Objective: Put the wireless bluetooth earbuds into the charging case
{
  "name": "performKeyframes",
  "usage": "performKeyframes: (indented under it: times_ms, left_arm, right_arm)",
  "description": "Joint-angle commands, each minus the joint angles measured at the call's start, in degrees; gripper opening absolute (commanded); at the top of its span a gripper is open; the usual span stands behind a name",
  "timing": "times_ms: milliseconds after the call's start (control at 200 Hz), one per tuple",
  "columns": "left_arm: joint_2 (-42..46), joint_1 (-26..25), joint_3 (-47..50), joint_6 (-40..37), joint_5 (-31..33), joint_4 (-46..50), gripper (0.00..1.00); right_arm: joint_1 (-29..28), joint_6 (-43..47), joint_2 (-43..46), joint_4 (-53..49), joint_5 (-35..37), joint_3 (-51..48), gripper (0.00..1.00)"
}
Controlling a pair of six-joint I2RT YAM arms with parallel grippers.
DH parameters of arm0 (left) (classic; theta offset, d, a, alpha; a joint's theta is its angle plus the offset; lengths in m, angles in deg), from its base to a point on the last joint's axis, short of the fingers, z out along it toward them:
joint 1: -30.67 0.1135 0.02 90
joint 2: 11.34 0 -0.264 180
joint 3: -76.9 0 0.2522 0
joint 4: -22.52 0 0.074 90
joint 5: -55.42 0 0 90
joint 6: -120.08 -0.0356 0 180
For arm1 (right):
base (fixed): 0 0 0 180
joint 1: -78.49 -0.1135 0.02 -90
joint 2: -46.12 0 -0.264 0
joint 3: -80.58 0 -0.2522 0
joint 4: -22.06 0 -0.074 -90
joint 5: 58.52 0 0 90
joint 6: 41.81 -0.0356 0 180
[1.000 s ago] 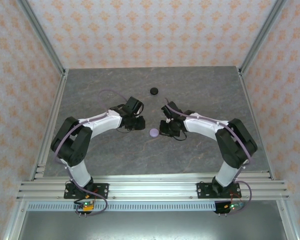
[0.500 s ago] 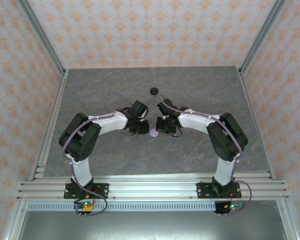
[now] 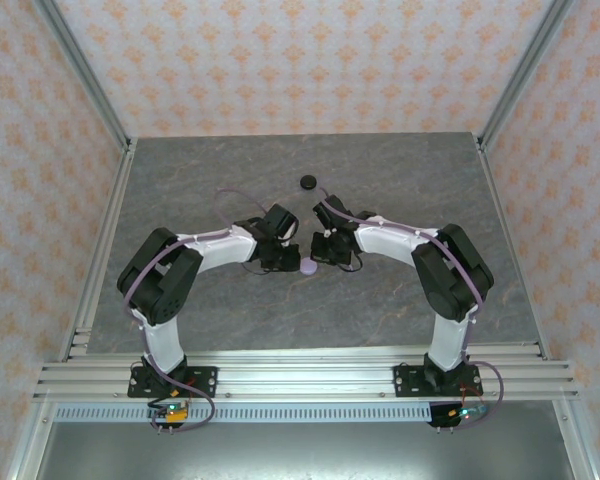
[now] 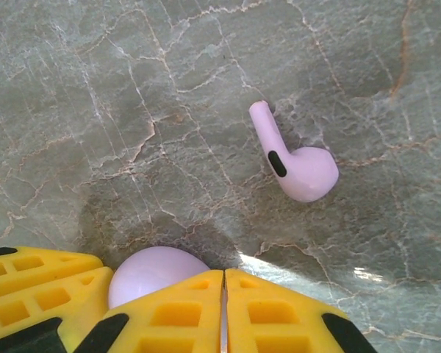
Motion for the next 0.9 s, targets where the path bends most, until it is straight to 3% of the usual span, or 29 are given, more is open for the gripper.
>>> performKeyframes:
  times_ms: [0,160,350,681,896]
  left_arm:
    - [3.4,-0.4,1.2,0.0,1.0,1.9,0.16]
    - [6.3,-0.1,1.9,-0.4,2.4,3.0,0.20]
    - [7.1,2.7,2.6,-0.4,-1.2,1.4,0.25]
    - [6.1,8.2,7.6,4.0,-14.6,-11.3,0.40]
    - [4.0,8.4,8.7,6.2,-17.5,-15.9,0.46]
  right_arm:
    - [-0.2,1.0,0.1,-2.5,2.9,2.0,0.10]
    - [-0.1,1.0,2.8,-3.1,5.1,1.5,0.11]
    - [1.2,0.3,8.0,-0.8,4.1,-2.8,0.18]
    - [4.9,-2.0,13.6,15.2,-11.3,-15.9,0.28]
    - [4.9,-5.4,11.9,22.6,-13.8,-19.4,0.29]
